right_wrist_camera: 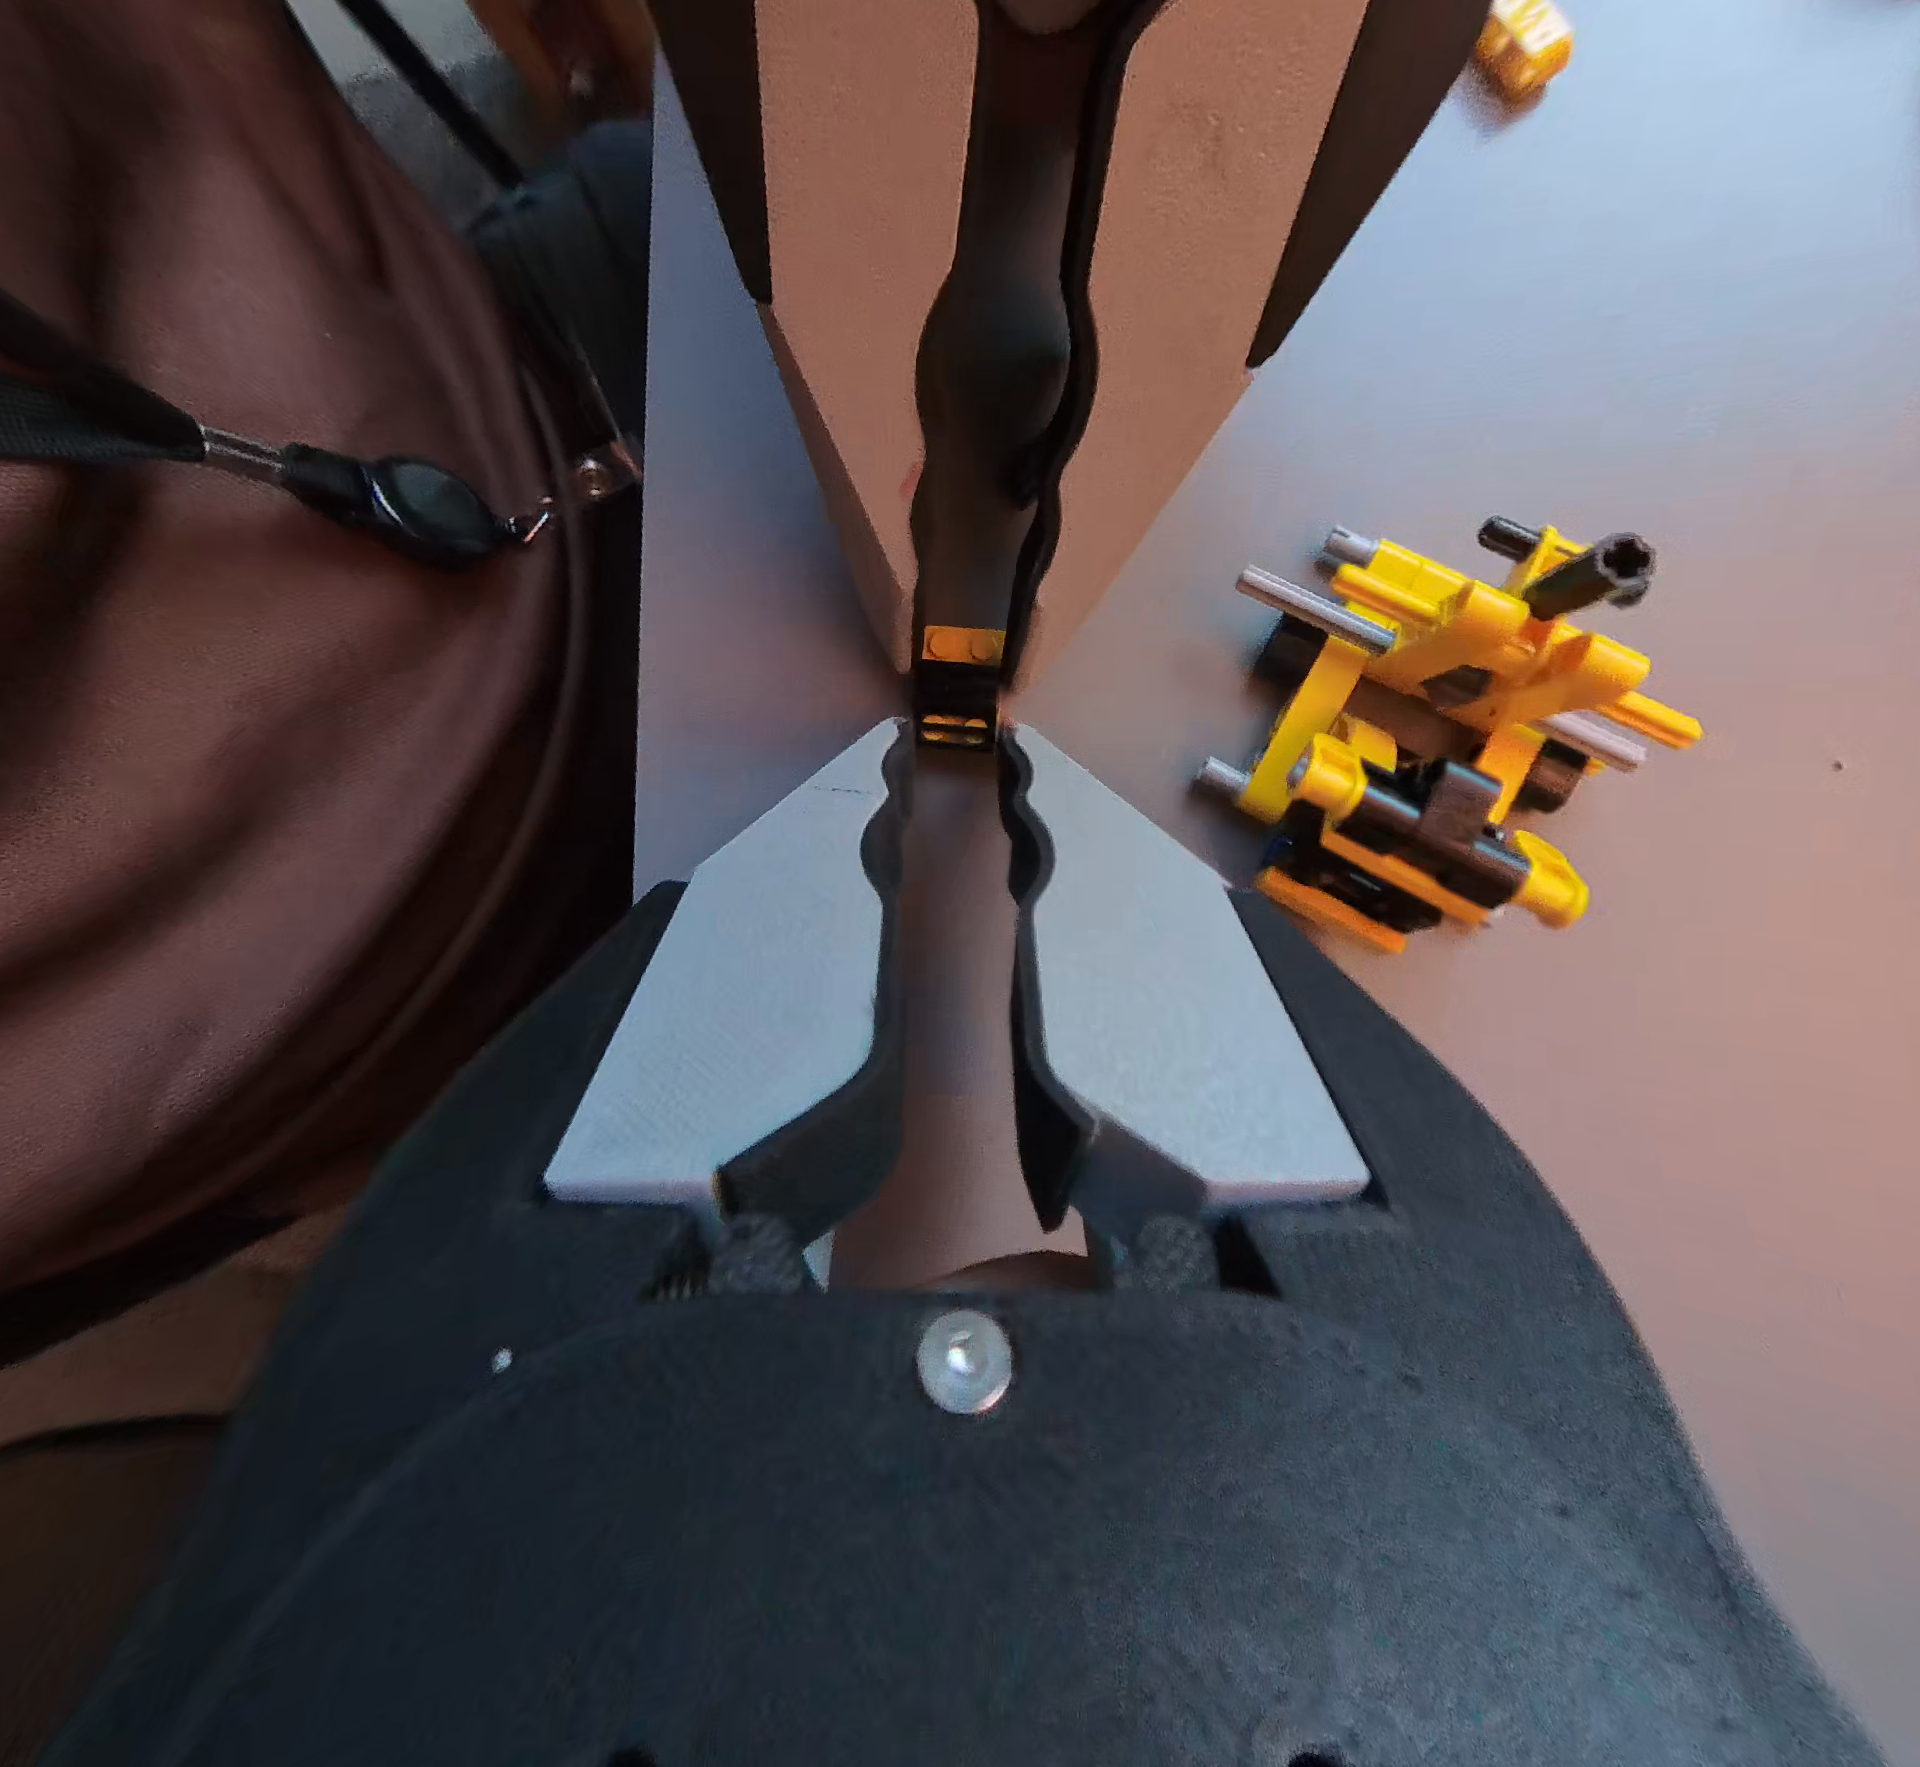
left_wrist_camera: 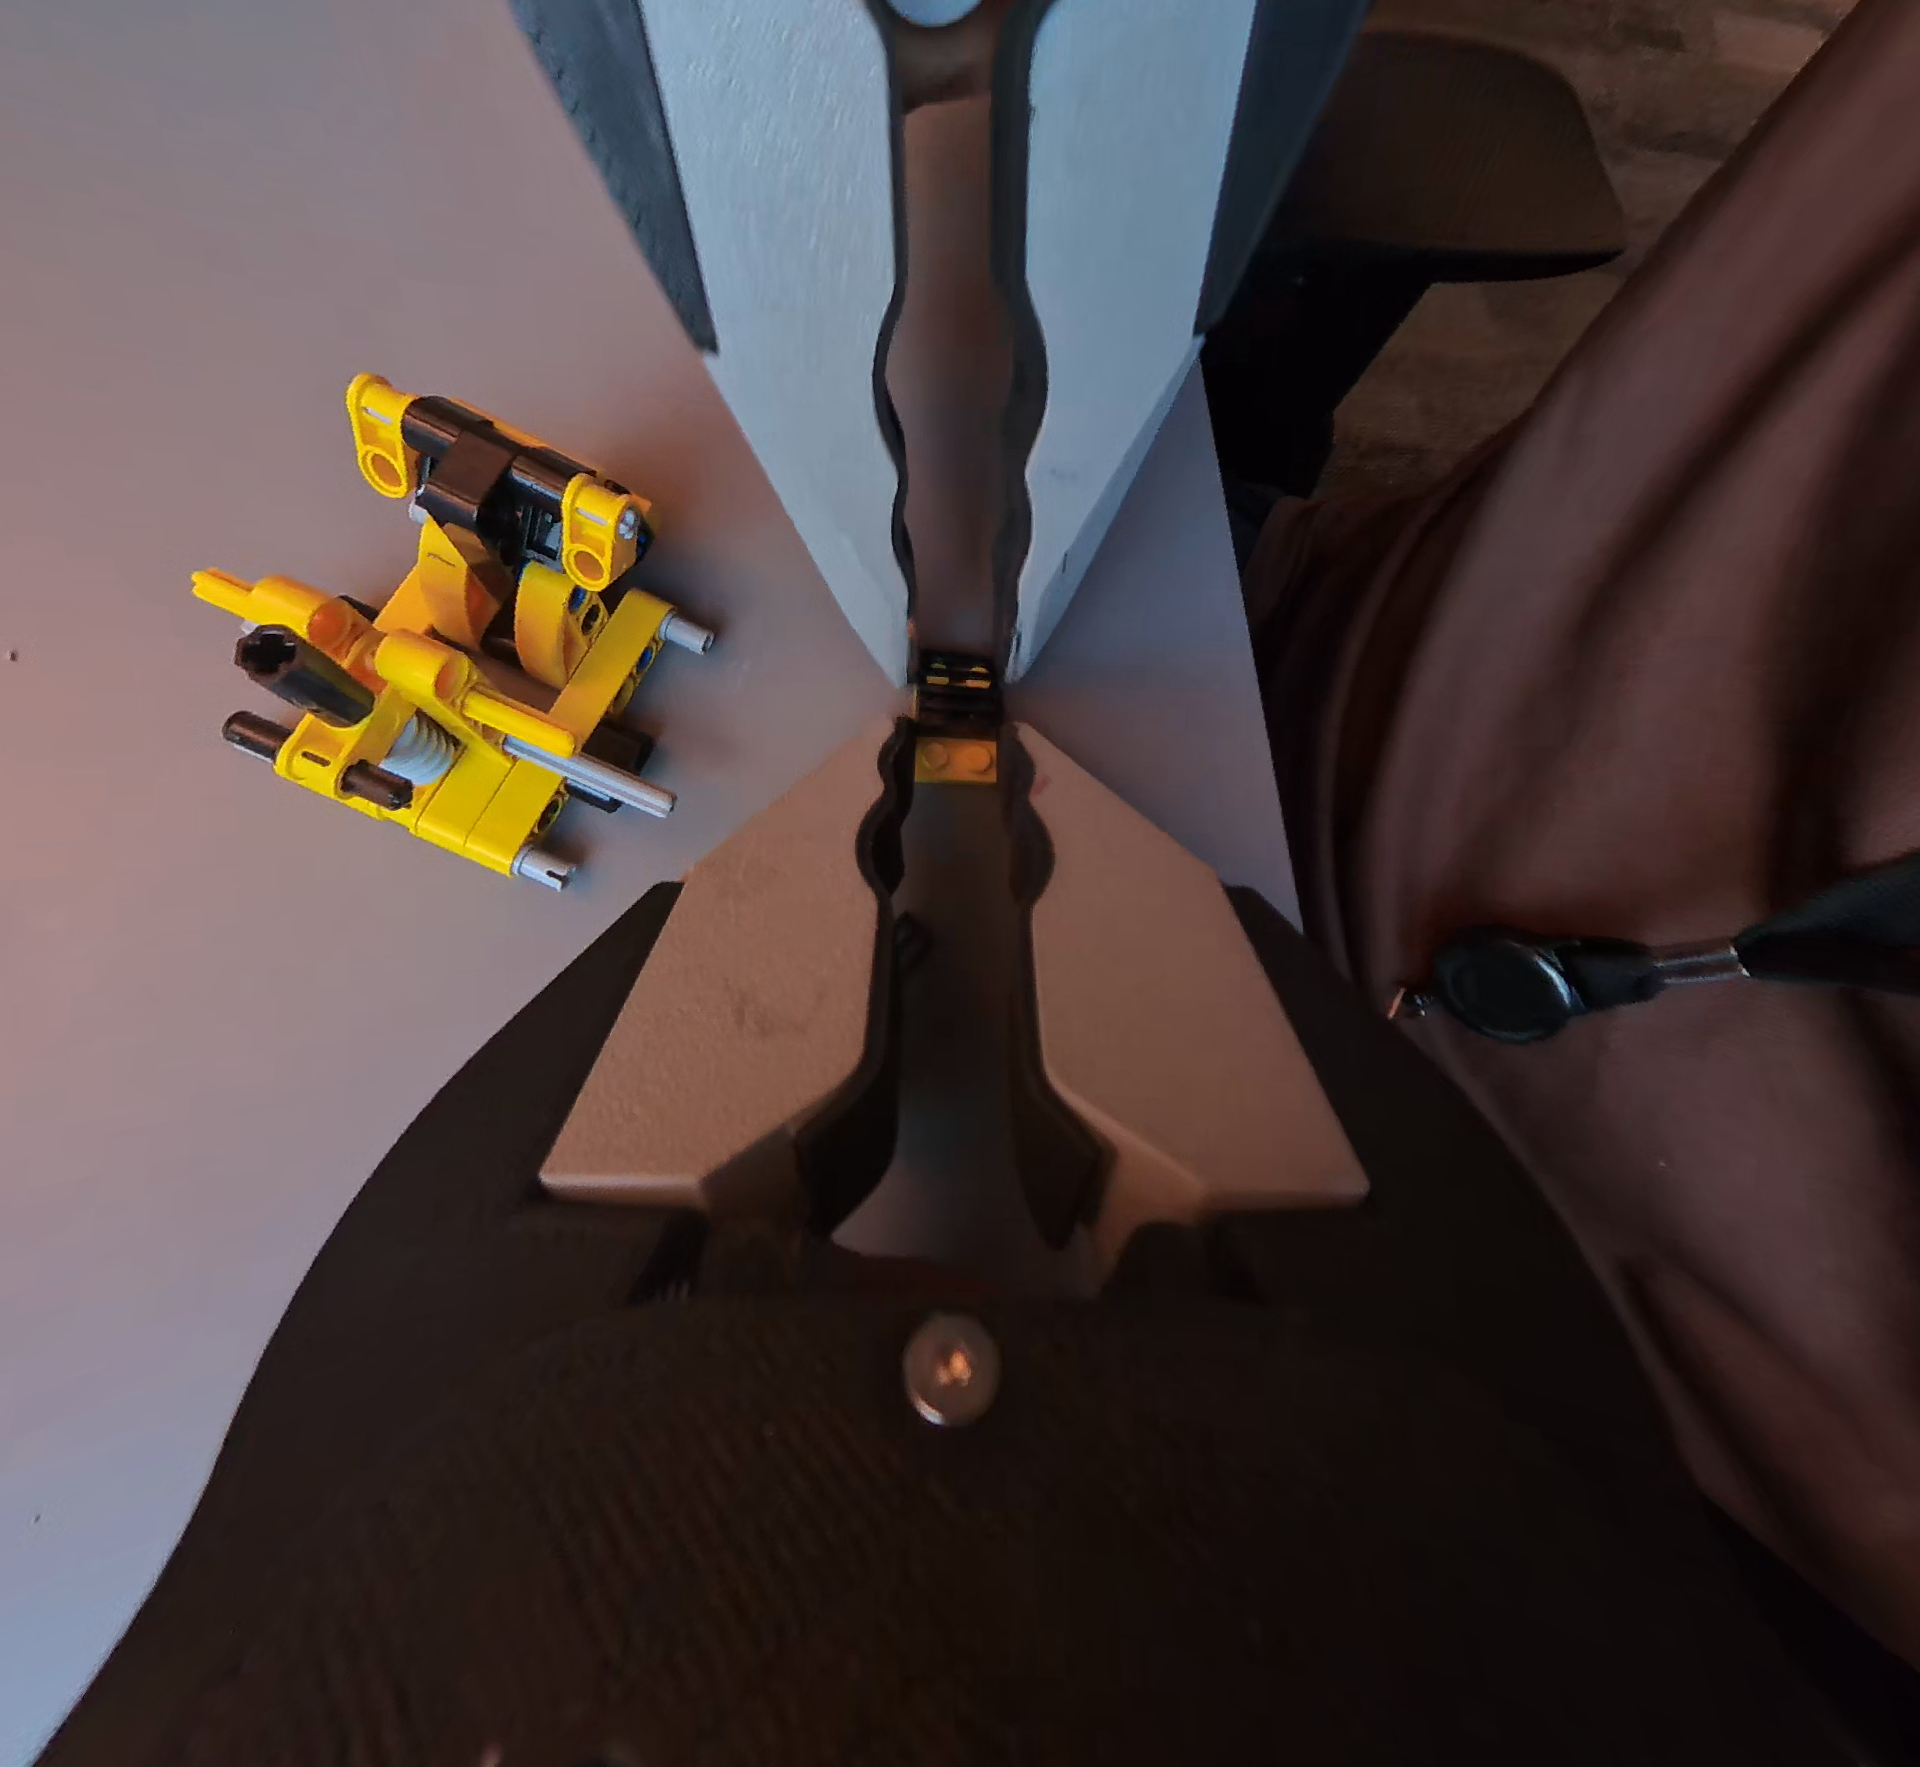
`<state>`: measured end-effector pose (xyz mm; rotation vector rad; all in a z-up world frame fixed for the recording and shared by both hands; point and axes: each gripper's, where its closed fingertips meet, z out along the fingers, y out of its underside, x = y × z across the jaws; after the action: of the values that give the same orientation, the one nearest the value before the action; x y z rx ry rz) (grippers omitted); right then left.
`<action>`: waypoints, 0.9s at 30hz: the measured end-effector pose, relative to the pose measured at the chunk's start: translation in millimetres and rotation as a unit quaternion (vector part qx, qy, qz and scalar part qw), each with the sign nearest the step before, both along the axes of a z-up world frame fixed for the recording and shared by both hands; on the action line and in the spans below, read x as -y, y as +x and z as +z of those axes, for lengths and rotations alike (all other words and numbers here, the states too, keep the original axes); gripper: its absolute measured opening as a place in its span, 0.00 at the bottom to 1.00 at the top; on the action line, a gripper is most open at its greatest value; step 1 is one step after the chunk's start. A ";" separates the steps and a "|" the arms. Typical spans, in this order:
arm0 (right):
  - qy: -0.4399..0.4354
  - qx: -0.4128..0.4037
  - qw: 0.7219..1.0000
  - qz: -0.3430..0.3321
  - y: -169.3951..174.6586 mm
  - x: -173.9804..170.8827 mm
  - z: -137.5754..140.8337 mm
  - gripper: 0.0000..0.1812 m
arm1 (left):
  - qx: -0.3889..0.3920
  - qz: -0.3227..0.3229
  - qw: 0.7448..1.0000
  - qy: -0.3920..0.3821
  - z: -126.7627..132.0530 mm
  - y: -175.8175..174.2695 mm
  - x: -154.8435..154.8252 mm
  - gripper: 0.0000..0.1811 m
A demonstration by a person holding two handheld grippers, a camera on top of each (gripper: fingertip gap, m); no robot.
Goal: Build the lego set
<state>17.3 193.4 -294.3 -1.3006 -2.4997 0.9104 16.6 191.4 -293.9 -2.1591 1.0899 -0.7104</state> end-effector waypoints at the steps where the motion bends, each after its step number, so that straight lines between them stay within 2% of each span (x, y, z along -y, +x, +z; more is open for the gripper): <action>1: -0.007 -0.015 1.000 -0.008 0.4 -0.5 1.4 0.09 | 0.001 0.000 1.000 -0.001 0.1 0.1 0.0 0.07; 5: -0.047 -0.059 0.997 -0.036 2.6 1.1 8.4 0.10 | 0.008 0.001 1.000 -0.011 0.5 -0.2 0.1 0.07; 12: -0.020 -0.101 0.993 -0.054 3.9 -2.2 -0.6 0.10 | 0.018 -0.014 1.000 -0.018 2.6 1.5 4.2 0.07; 16: -0.009 -0.122 0.991 -0.062 5.4 -6.5 2.0 0.10 | 0.059 -0.006 0.998 -0.014 15.1 -2.3 3.1 0.09; 22: 0.015 -0.146 0.988 -0.053 10.7 -7.8 4.0 0.10 | 0.023 0.040 0.999 0.011 26.4 -29.6 7.7 0.11; 25: 0.009 -0.160 0.986 -0.047 10.0 -4.5 8.2 0.11 | -0.035 0.078 0.996 0.023 20.4 -50.2 12.4 0.11; 27: -0.002 -0.174 0.984 -0.037 7.6 3.1 13.5 0.11 | -0.047 0.092 0.994 0.022 16.1 -55.2 16.2 0.11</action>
<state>24.9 190.3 -280.8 -1.1137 -2.1694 1.0250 -38.6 175.2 -277.7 -2.2394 0.9275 -0.5015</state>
